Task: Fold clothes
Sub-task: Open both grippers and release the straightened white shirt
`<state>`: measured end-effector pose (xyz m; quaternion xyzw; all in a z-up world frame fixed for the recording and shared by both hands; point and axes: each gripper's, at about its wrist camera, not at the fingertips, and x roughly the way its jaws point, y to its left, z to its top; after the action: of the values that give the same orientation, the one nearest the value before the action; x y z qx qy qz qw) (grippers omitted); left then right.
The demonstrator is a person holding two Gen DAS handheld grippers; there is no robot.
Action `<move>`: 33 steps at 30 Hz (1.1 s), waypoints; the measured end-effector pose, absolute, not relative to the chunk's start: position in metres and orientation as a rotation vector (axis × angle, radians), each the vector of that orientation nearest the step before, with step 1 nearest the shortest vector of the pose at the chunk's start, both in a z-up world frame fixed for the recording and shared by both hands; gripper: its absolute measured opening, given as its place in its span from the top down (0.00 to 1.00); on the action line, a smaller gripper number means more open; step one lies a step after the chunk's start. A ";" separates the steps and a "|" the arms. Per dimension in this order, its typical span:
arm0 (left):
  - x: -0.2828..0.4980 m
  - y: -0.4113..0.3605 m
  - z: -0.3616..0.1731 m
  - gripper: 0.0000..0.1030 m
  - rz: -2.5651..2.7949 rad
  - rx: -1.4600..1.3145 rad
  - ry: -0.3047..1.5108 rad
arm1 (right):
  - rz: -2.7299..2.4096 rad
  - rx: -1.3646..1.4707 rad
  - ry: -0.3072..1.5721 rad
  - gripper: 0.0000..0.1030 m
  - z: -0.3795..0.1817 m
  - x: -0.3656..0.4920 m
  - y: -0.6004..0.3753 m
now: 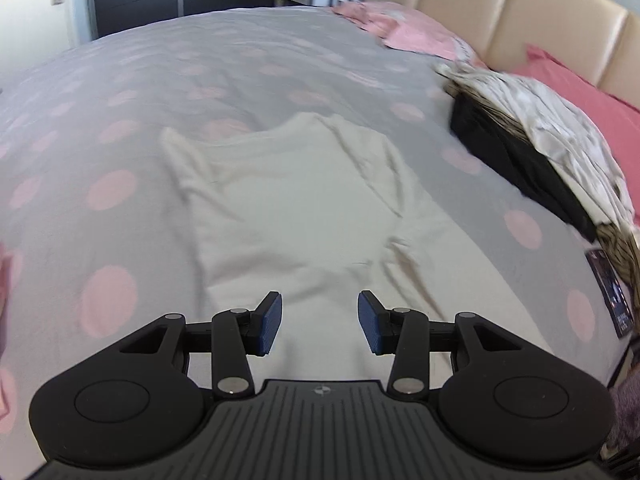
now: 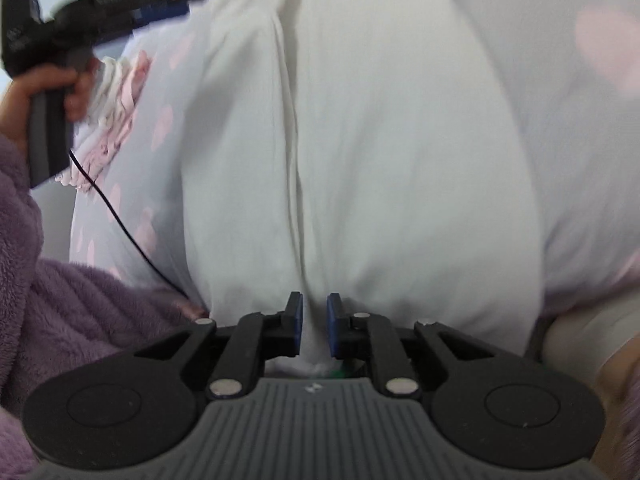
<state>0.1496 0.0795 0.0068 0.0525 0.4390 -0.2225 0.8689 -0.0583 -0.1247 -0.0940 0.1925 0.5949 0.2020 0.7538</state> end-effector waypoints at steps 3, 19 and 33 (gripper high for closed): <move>0.162 0.094 0.004 0.61 -0.390 0.061 0.925 | 0.433 0.287 1.207 0.85 -0.072 -0.047 -0.135; 0.297 0.084 -0.023 0.74 -0.131 0.047 1.057 | 0.391 0.263 1.162 0.75 -0.073 0.032 -0.162; 0.354 0.076 -0.064 0.86 -0.014 0.129 1.148 | 0.448 0.323 1.222 0.73 -0.088 0.043 -0.177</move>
<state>0.3544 0.0765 -0.0638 0.0608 0.5424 -0.0064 0.8379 0.0428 -0.1775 -0.0879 0.1495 0.5664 0.2075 0.7834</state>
